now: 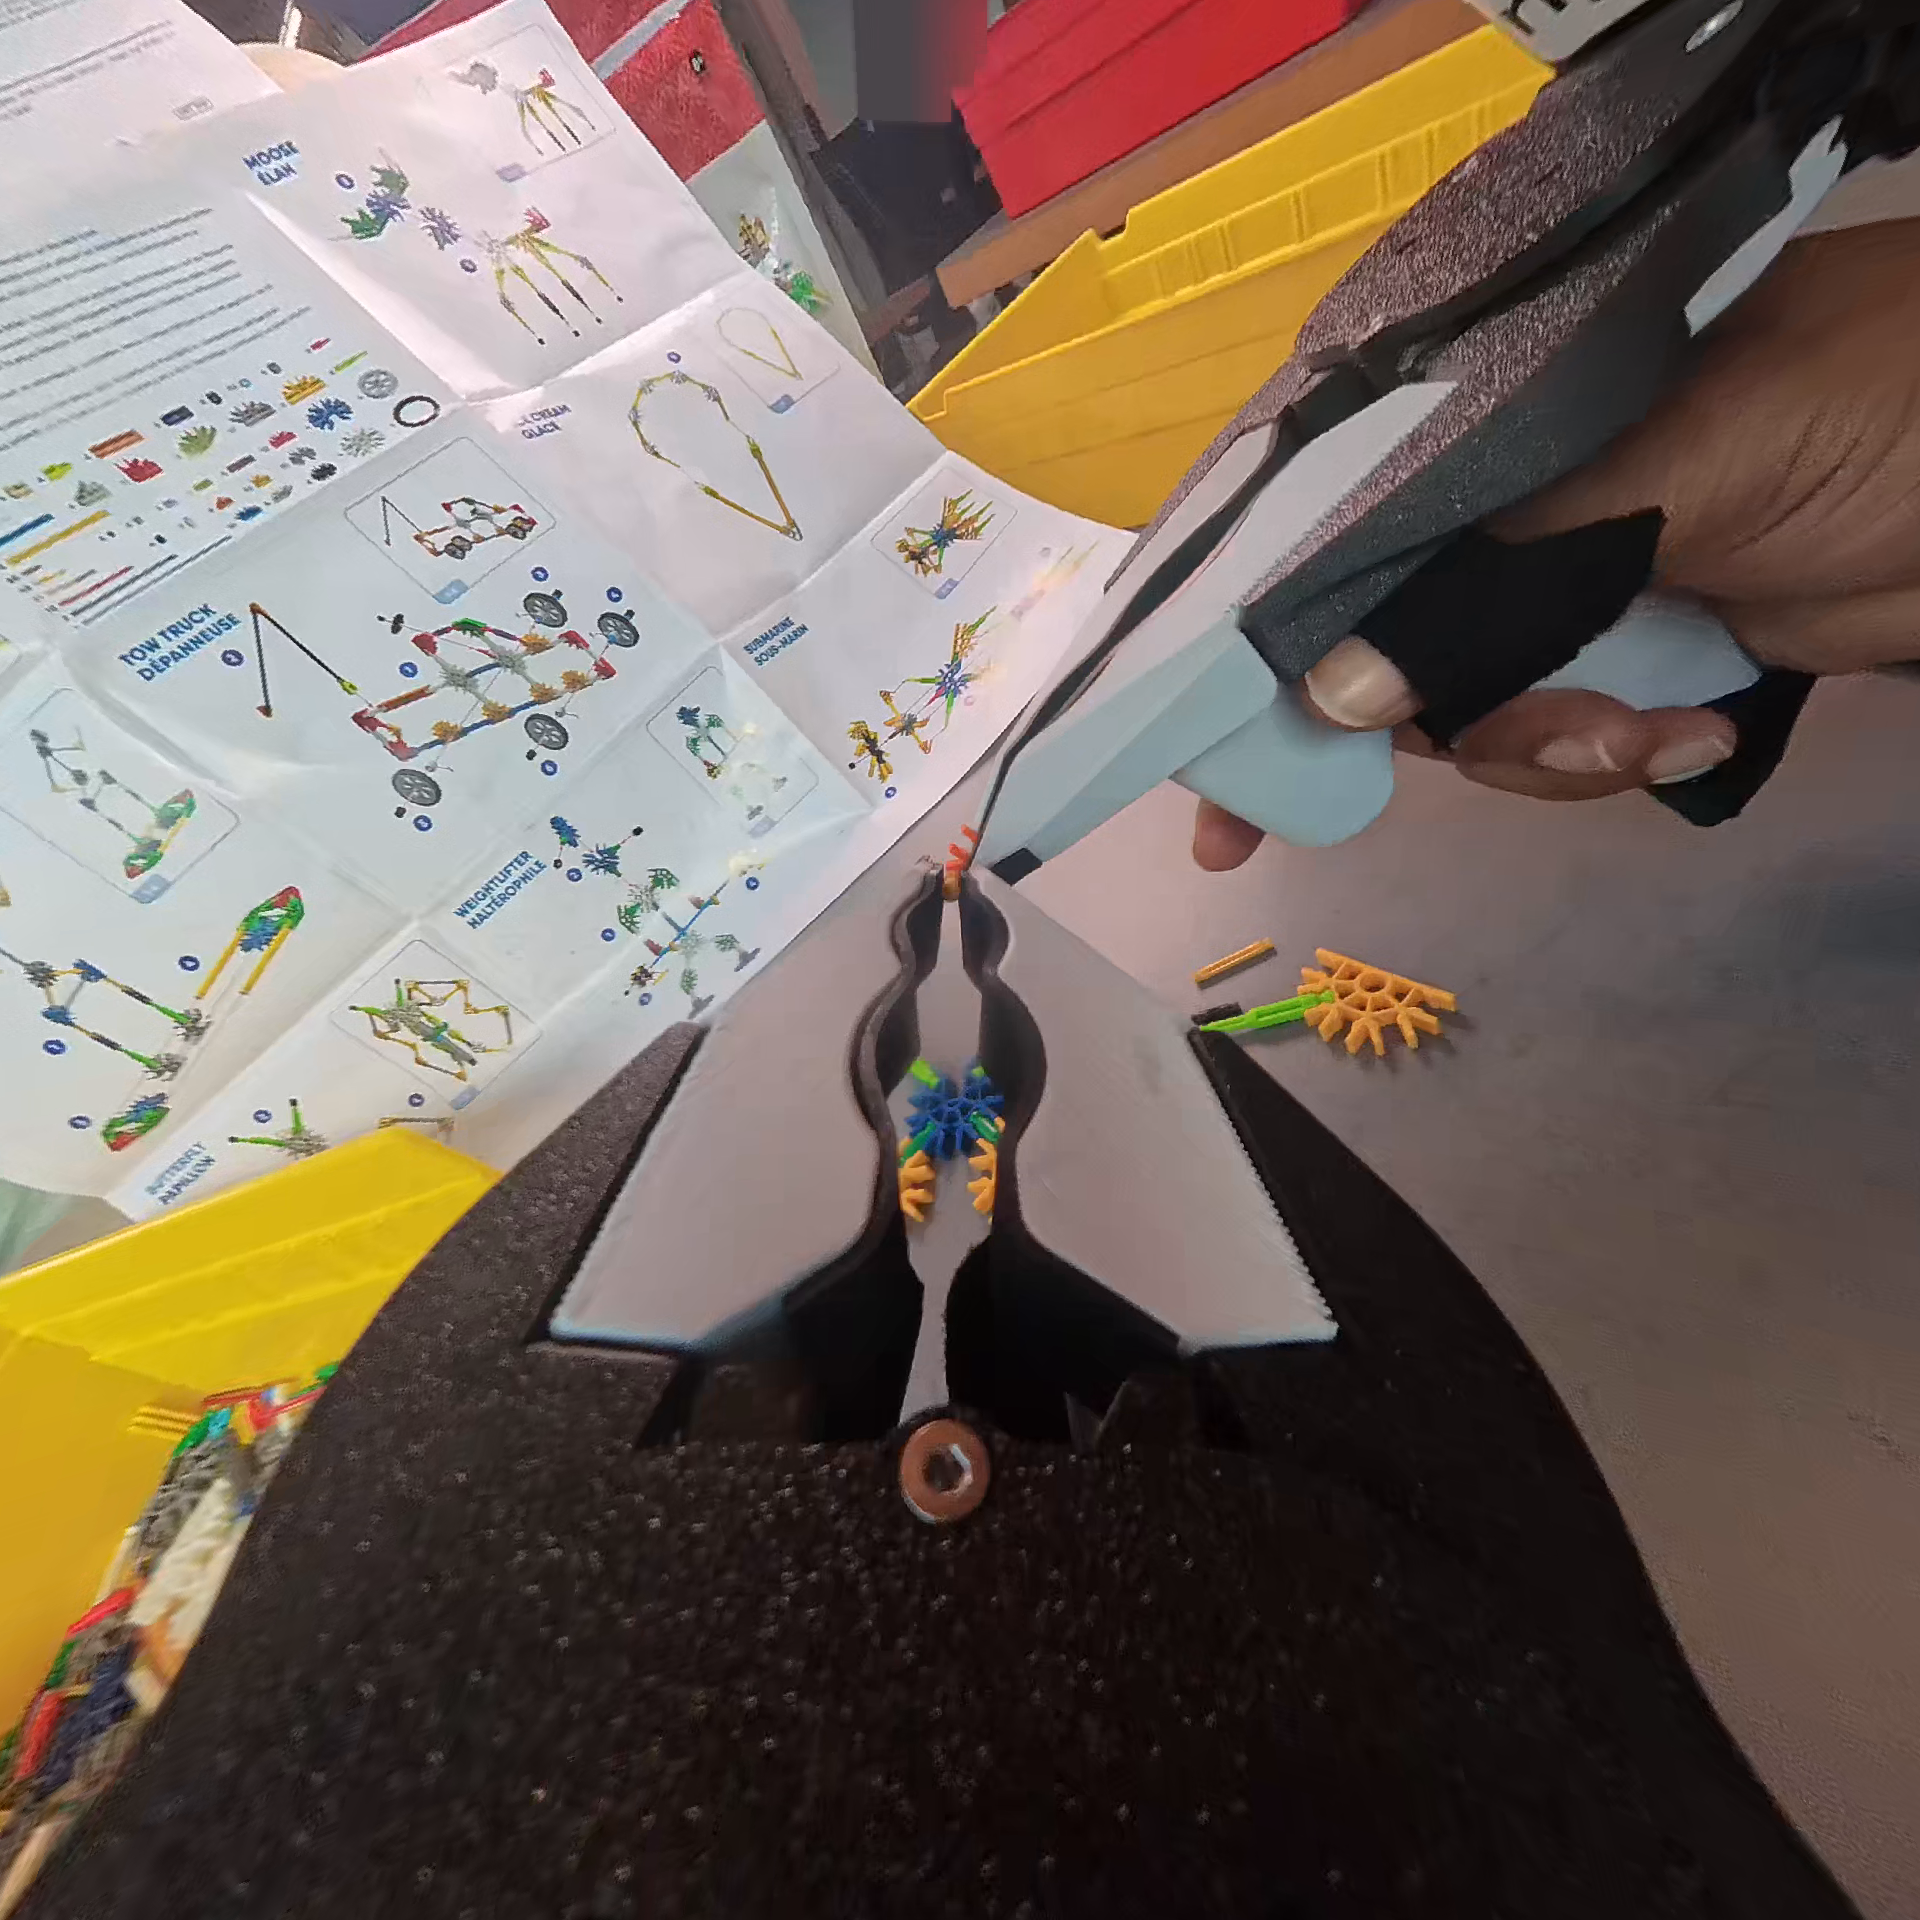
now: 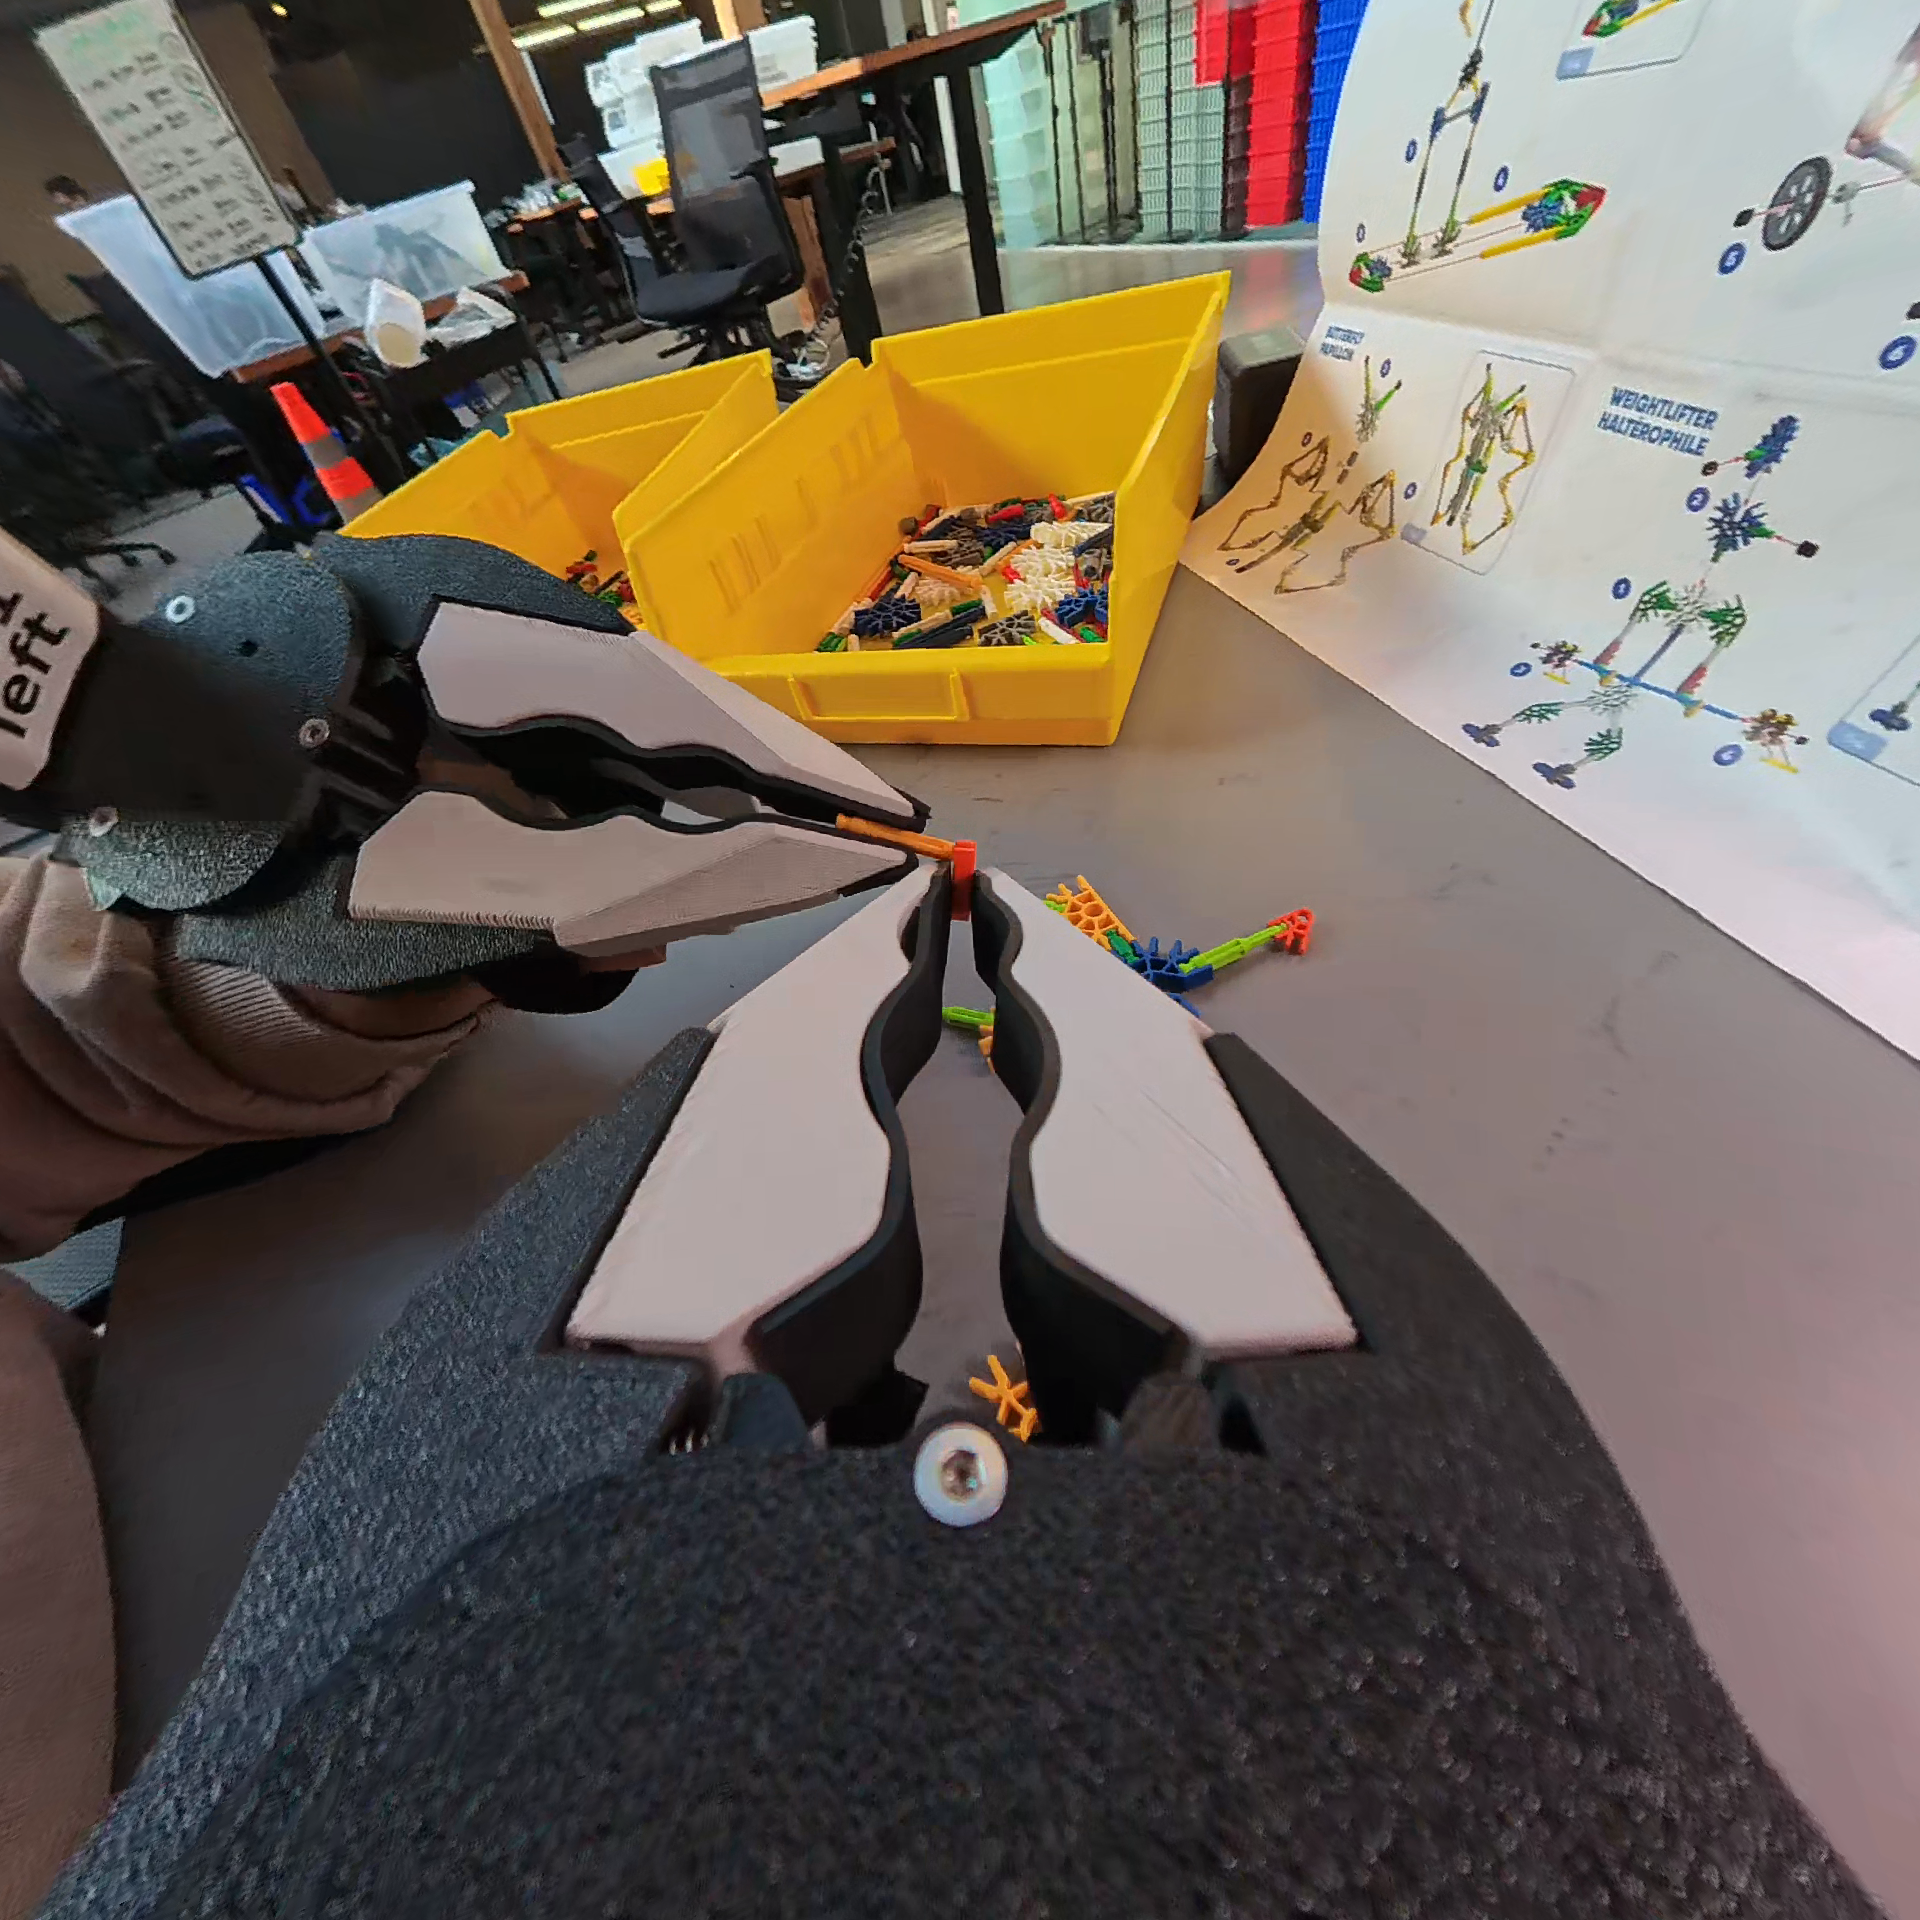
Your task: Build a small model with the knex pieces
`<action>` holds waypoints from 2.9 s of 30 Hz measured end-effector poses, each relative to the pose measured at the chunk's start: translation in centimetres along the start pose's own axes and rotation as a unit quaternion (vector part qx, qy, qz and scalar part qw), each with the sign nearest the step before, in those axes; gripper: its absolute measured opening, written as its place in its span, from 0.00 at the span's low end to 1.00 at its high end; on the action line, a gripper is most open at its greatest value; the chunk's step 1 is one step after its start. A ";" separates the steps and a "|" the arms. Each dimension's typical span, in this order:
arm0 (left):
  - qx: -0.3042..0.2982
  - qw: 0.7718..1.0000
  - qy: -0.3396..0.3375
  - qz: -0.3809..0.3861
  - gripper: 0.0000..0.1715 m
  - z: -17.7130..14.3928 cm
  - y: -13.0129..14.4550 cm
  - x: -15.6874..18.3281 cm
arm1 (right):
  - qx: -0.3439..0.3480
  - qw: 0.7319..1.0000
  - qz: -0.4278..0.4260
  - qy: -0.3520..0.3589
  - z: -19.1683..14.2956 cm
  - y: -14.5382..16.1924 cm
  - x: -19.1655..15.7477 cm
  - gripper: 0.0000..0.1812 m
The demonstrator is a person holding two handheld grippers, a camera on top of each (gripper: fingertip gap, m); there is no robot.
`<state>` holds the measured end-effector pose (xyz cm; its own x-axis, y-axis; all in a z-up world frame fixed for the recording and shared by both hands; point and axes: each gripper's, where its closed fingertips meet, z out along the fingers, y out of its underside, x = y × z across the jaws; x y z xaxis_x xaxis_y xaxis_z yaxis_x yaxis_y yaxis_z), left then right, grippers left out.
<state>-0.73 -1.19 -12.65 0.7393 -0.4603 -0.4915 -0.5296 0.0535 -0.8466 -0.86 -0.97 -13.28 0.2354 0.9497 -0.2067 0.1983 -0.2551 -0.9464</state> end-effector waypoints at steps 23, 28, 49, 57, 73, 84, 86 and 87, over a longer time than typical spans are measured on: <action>0.172 0.807 0.264 -0.499 0.02 -2.0 -1.3 -2.9 | -0.074 0.831 -0.127 0.536 -28.2 -3.8 29.0 0.01; 0.172 0.803 0.265 -0.506 0.02 -1.9 -1.2 -2.8 | -0.088 0.847 -0.033 0.524 -30.2 0.6 32.2 0.09; 0.165 0.731 0.364 -0.553 0.01 -2.0 -2.9 0.8 | 0.012 0.901 -0.433 -0.030 -2.0 -0.9 -2.4 0.05; 0.154 0.719 0.373 -0.565 0.01 -1.7 -2.6 1.1 | 0.022 0.901 -0.432 -0.031 -2.1 -0.7 -2.5 0.03; 0.019 0.906 0.246 -0.343 0.10 0.3 1.5 2.1 | -0.126 0.837 -0.178 0.501 -22.9 -2.3 28.9 0.01; -0.005 0.911 0.242 -0.335 0.10 0.9 2.4 2.7 | -0.050 0.904 -0.254 0.340 -16.8 -5.8 19.9 0.10; -0.009 0.911 0.241 -0.335 0.10 1.0 2.6 2.8 | -0.087 0.955 -0.220 0.181 -11.0 -3.0 13.9 0.10; -0.010 0.911 0.241 -0.335 0.10 1.0 2.6 2.8 | -0.130 0.967 -0.191 0.111 -8.8 -0.7 11.5 0.11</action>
<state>0.38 -1.42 -16.47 0.6335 -0.7192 0.2852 -0.0382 -0.3972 -0.9170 10.09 8.55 -12.85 0.2908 0.9286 0.2305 0.5357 0.0416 -0.8434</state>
